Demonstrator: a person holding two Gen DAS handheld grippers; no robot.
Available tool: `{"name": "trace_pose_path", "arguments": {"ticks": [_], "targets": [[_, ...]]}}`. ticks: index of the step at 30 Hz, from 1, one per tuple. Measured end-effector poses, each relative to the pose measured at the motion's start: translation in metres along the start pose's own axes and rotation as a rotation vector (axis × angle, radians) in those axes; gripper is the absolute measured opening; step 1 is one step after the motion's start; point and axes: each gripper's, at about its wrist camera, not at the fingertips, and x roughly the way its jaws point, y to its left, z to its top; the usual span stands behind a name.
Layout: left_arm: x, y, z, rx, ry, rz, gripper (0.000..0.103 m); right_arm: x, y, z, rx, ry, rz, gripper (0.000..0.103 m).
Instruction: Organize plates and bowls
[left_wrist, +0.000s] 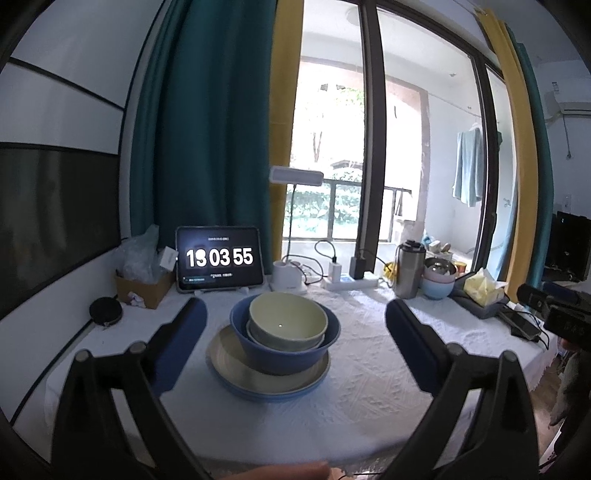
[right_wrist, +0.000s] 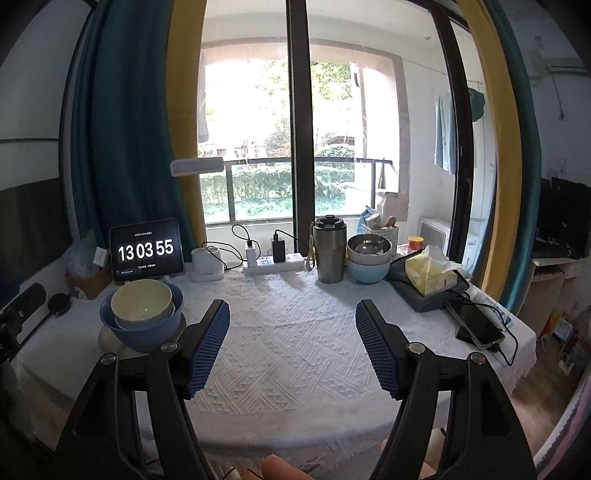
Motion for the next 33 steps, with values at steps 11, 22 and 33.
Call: {"name": "trace_pose_path", "arguments": {"ticks": [11, 22, 33], "targets": [[0.0, 0.0008, -0.0007, -0.005, 0.002, 0.002, 0.098, 0.0015, 0.0022, -0.001, -0.007, 0.008, 0.008, 0.074], [-0.0001, 0.0006, -0.0006, -0.005, 0.003, 0.002, 0.098, 0.0016, 0.0033, -0.0016, -0.011, 0.008, 0.009, 0.074], [-0.0006, 0.0, -0.0021, -0.006, 0.006, 0.0, 0.098, 0.0042, 0.002, -0.0045, -0.013, 0.012, 0.012, 0.074]]}}
